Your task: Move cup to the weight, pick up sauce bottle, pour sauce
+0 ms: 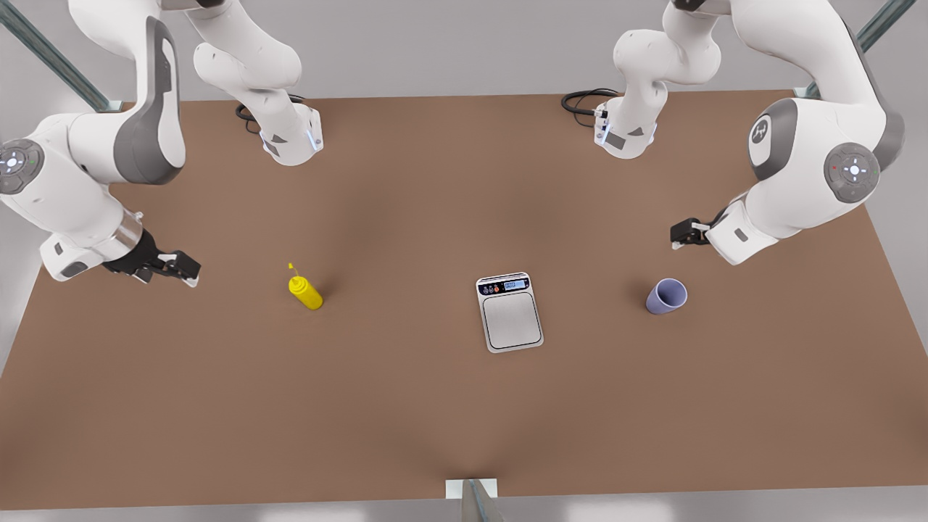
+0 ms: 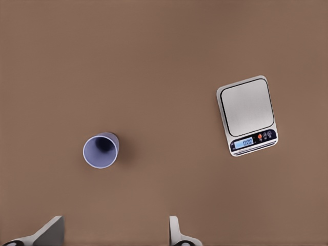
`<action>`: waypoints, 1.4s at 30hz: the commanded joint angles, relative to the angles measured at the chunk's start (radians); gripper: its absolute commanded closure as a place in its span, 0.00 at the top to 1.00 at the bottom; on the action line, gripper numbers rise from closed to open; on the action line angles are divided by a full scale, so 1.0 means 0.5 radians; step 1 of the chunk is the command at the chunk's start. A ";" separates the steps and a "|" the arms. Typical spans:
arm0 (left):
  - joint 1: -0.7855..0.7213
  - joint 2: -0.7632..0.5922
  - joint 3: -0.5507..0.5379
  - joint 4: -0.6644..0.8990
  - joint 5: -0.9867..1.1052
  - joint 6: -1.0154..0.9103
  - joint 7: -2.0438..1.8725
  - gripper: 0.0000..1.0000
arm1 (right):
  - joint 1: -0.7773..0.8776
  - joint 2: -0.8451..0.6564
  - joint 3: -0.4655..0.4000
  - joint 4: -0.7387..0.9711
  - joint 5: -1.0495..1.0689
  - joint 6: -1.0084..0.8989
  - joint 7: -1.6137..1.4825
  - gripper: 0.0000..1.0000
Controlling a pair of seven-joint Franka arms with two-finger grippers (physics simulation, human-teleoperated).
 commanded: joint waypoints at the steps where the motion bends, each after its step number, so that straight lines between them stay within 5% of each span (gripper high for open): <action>1: 0.004 0.000 0.002 0.000 0.000 0.000 0.009 1.00 | -0.010 0.000 0.000 0.001 0.000 -0.001 0.000 1.00; 3: 0.142 0.052 0.017 -0.049 -0.006 0.003 -0.007 1.00 | -0.010 0.003 0.000 0.001 0.000 0.002 -0.003 1.00; 11: 0.468 0.190 0.014 -0.933 -0.015 1.110 0.549 1.00 | -0.010 0.006 -0.003 0.001 0.000 0.002 -0.006 1.00; 36: 0.471 0.488 -0.010 -1.061 -0.233 1.429 0.518 1.00 | -0.010 0.012 0.000 0.016 0.009 0.002 -0.006 1.00; 39: 0.465 0.488 -0.010 -1.065 -0.233 1.429 0.518 0.64 | -0.010 0.009 0.000 0.016 0.009 0.002 -0.006 1.00; 40: 0.465 0.491 -0.010 -1.065 -0.233 1.429 0.518 0.45 | -0.007 0.009 0.000 0.019 0.009 0.002 -0.006 1.00; 42: 0.462 0.503 -0.019 -1.065 -0.233 1.429 0.518 0.33 | -0.010 0.009 0.009 0.016 0.009 0.002 -0.006 1.00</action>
